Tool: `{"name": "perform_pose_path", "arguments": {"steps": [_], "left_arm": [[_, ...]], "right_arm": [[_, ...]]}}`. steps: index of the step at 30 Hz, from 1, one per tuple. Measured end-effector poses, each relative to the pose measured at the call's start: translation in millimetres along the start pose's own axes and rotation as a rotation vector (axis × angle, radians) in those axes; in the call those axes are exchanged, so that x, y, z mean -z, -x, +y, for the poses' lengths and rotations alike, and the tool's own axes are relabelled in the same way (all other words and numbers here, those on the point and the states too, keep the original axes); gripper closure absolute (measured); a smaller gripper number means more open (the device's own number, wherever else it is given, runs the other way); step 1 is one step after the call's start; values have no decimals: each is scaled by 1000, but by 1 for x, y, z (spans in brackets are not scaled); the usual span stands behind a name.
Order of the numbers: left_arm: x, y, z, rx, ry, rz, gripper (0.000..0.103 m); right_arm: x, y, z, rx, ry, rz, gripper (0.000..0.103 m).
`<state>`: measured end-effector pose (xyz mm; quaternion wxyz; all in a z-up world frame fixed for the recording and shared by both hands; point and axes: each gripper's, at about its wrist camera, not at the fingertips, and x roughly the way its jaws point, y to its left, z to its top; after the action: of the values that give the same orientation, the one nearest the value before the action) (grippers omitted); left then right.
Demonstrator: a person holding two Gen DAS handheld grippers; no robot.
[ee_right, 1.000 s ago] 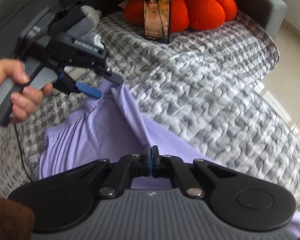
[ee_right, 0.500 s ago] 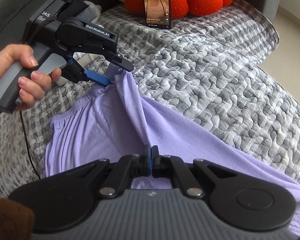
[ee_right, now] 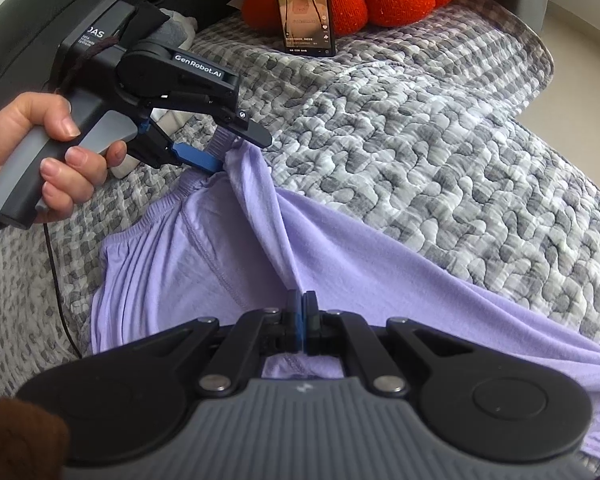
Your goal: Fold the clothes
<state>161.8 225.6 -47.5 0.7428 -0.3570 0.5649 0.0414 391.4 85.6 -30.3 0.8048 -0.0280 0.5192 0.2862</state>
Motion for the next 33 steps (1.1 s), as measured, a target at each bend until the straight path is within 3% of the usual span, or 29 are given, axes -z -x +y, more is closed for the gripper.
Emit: {"name": "perform_pose_path", "arguments": {"steps": [10, 21, 25, 28, 33], "left_arm": [[-1, -2, -5, -3, -15, 2, 35], [-2, 2, 9, 34, 64, 13, 35], [-5, 3, 10, 29, 78, 29, 35], [-8, 3, 9, 20, 82, 43, 35], [-13, 4, 8, 5, 90, 67, 35]], "right_arm": [[5, 4, -5, -13, -36, -16, 103], [11, 1, -4, 13, -98, 2, 103], [26, -13, -5, 56, -226, 24, 103], [36, -14, -4, 80, -339, -11, 102], [44, -10, -8, 63, -542, -75, 90]]}}
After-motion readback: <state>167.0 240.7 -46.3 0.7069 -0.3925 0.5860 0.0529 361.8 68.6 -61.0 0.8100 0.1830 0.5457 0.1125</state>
